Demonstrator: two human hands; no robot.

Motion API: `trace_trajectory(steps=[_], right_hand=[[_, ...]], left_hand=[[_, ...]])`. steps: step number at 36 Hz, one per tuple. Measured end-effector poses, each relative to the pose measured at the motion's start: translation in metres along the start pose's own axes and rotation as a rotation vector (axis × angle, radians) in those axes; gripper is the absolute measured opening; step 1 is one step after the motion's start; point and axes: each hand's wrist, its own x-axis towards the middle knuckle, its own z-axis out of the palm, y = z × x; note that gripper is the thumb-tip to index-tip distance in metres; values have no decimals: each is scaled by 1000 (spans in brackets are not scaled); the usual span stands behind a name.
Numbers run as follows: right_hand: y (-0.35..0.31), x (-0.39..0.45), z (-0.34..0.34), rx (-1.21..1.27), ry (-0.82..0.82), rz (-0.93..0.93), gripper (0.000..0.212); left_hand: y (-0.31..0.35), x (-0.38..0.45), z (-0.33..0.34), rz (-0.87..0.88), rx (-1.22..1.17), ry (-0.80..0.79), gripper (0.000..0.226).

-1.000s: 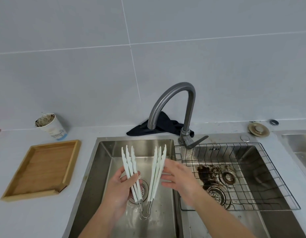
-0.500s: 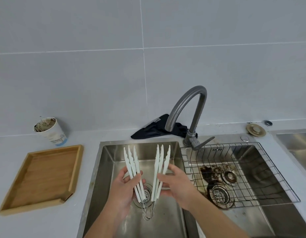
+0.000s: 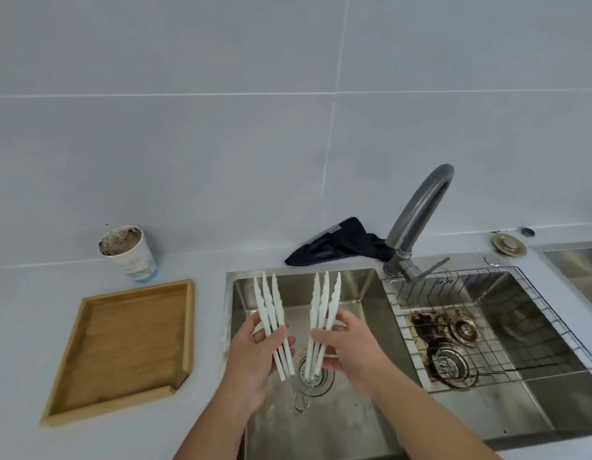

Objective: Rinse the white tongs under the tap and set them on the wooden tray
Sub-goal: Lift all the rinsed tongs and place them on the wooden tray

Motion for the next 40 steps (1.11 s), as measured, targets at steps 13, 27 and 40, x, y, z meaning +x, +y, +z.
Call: trace_trajectory(steps=[13,27,40], right_hand=[[13,2,89,-13,41,-25,31],[23,19,195,-43,-108,24,34],[39,51,274,-105,-130,187,36]], left_hand=[[27,12,-84,-21,-19,3,42],[52,28,-188,-58,-36,108,37],[63,49,-264,-110,20,262,31]])
